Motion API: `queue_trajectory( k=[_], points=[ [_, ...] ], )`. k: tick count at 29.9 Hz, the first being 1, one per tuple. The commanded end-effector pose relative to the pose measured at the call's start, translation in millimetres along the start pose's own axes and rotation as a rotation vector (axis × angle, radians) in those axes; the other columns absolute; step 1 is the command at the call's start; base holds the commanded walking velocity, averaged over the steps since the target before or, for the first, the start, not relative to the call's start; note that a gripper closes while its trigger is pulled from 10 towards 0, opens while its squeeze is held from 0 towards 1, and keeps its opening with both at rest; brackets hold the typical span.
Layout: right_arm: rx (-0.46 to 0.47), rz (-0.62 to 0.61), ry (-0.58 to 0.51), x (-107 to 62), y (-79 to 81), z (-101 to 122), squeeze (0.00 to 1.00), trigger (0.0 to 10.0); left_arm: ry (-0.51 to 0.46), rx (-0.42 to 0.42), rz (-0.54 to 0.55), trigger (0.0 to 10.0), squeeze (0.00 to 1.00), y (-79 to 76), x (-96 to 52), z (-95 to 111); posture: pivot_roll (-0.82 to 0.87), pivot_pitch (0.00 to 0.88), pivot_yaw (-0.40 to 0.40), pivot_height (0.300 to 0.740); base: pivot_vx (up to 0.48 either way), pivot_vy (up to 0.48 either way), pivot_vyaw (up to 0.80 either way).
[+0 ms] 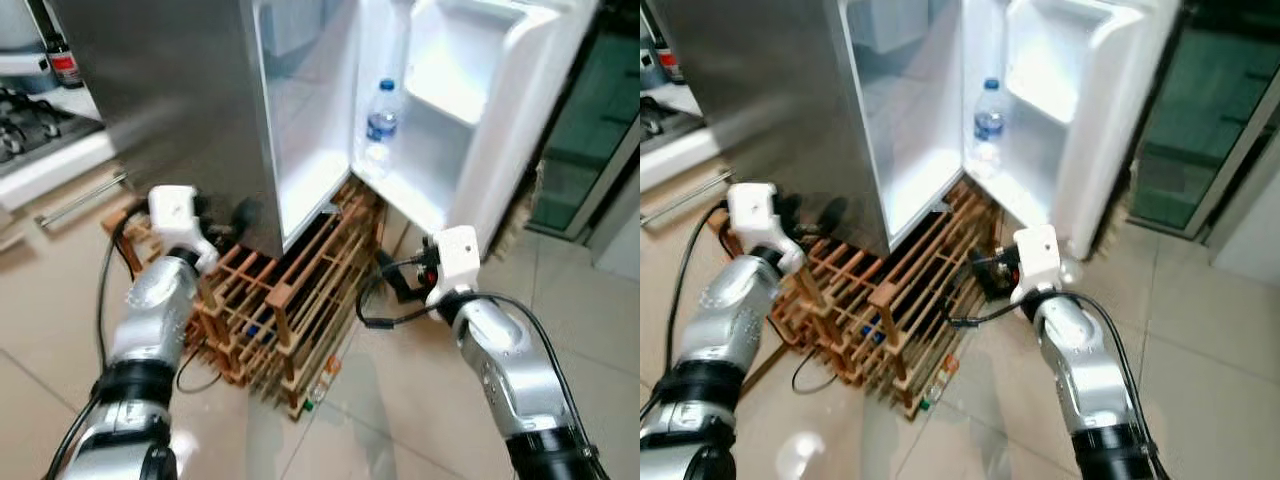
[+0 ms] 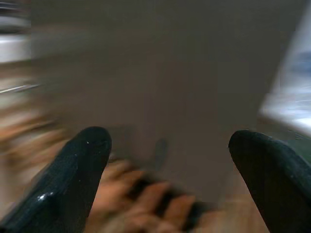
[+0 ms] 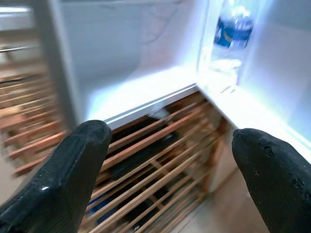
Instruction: Restocking fridge
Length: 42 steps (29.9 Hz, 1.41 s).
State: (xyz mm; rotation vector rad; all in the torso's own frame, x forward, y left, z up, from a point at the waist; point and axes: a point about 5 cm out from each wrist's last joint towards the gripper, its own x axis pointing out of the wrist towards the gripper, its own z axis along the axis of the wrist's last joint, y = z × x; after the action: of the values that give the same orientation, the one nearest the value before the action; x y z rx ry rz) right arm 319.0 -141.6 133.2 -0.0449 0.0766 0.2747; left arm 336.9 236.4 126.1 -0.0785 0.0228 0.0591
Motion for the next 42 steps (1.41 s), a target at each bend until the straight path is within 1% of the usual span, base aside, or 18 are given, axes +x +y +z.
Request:
queue_trajectory(
  k=[1, 3, 5, 6, 7, 10, 12, 14, 18, 20, 21, 22, 24, 28, 33, 34, 41, 42],
  points=[
    [0.023, -0.057, -0.007, 5.8, -8.2, 0.9, 0.00, 10.0, -0.035, 0.068, 0.181, 10.0, 0.00, 22.7, -7.1, 8.4, -0.11, 0.000, 0.023, 0.740, 0.000, 0.000, 0.00],
    [0.042, -0.054, -0.024, 11.8, -7.9, 4.4, 0.00, 10.0, -0.040, 0.113, 0.265, 10.0, 0.00, 31.4, -16.9, 8.0, -0.10, 0.000, 0.022, 0.740, 0.000, 0.000, 0.00],
    [0.042, -0.034, -0.027, 16.9, -4.3, 6.1, 0.00, 10.0, -0.062, 0.129, 0.271, 10.0, 0.00, 28.4, -24.2, 10.2, -0.10, 0.000, 0.023, 0.740, 0.000, 0.000, 0.00],
    [0.048, -0.013, -0.024, 23.2, 1.4, 5.9, 0.00, 10.0, -0.100, 0.149, 0.200, 10.0, 0.00, 12.3, -30.3, 16.3, -0.08, 0.000, 0.018, 0.740, 0.000, 0.000, 0.61],
    [0.048, -0.013, -0.024, 23.2, 1.4, 5.9, 0.00, 10.0, -0.100, 0.149, 0.200, 10.0, 0.00, 12.3, -30.3, 16.3, -0.08, 0.000, 0.018, 0.740, 0.000, 0.000, 0.61],
    [0.066, 0.010, -0.027, 29.6, 9.2, 4.7, 0.00, 10.0, -0.153, 0.165, 0.087, 10.0, 0.00, -16.8, -33.4, 26.9, -0.07, 0.000, 0.014, 0.740, 0.000, 0.000, 0.71],
    [0.070, 0.035, -0.044, 33.6, 16.9, 0.9, 0.00, 10.0, -0.145, 0.131, 0.096, 10.0, 0.00, -27.1, -32.2, 25.6, -0.04, 0.000, -0.005, 0.740, 0.000, 0.000, 0.69],
    [0.051, 0.026, -0.077, 34.4, 17.2, 3.4, 0.00, 10.0, -0.125, 0.140, 0.121, 10.0, 0.00, -25.3, -31.0, 21.6, -0.03, 0.000, -0.012, 0.740, 0.000, 0.000, 0.68],
    [0.101, -0.008, -0.152, 40.5, 14.2, 17.6, 0.00, 10.0, -0.057, 0.123, 0.230, 10.0, 0.00, -12.4, -30.7, 13.4, -0.02, 0.000, -0.031, 0.740, 0.000, 0.000, 0.61],
    [0.074, 0.031, -0.176, 46.2, 19.9, 25.3, 0.00, 10.0, -0.067, 0.121, 0.226, 10.0, 0.00, -16.2, -30.8, 14.4, -0.01, 0.000, -0.043, 0.740, 0.000, -0.231, 0.61],
    [0.060, 0.051, -0.187, 48.3, 22.7, 28.5, 0.05, 10.0, -0.074, 0.126, 0.215, 10.0, 0.00, -19.2, -31.1, 15.4, -0.01, 0.000, -0.047, 0.740, 0.000, -0.465, 0.60],
    [0.069, 0.074, -0.210, 51.3, 25.7, 33.4, 0.18, 10.0, -0.082, 0.142, 0.203, 10.0, 0.00, -23.6, -33.9, 18.2, -0.02, 0.000, -0.042, 0.740, 0.000, -0.424, 0.56],
    [0.079, 0.082, -0.217, 52.7, 26.7, 34.6, 0.24, 10.0, -0.072, 0.174, 0.218, 10.0, 0.00, -24.6, -36.5, 18.1, -0.02, 0.000, -0.038, 0.740, 0.000, -0.420, 0.54],
    [0.081, 0.084, -0.220, 53.1, 27.6, 32.9, 0.23, 10.0, -0.067, 0.206, 0.238, 10.0, 0.00, -24.8, -37.7, 17.9, -0.02, 0.000, -0.033, 0.740, 0.122, -0.414, 0.50],
    [0.102, 0.099, -0.228, 52.3, 31.3, 28.4, 0.19, 10.0, -0.086, 0.270, 0.285, 10.0, 0.00, -13.6, -37.5, 29.1, -0.02, 0.000, -0.017, 0.740, 0.265, -0.398, 0.49],
    [0.104, 0.111, -0.219, 51.4, 31.4, 23.8, 0.13, 10.0, -0.081, 0.261, 0.279, 10.0, 0.00, -14.4, -36.7, 30.4, -0.02, 0.000, -0.009, 0.740, 0.274, -0.390, 0.46],
    [0.071, 0.120, -0.233, 50.2, 23.2, 26.3, 0.11, 10.0, -0.041, 0.208, 0.238, 10.0, 0.00, -30.5, -30.5, 25.5, -0.06, 0.000, -0.012, 0.740, 0.296, -0.373, 0.45],
    [0.064, 0.133, -0.232, 49.2, 22.8, 26.6, 0.11, 10.0, -0.047, 0.261, 0.257, 10.0, 0.00, -29.7, -28.7, 26.6, -0.07, 0.000, -0.020, 0.740, 0.315, 0.000, 0.45]
  ],
)
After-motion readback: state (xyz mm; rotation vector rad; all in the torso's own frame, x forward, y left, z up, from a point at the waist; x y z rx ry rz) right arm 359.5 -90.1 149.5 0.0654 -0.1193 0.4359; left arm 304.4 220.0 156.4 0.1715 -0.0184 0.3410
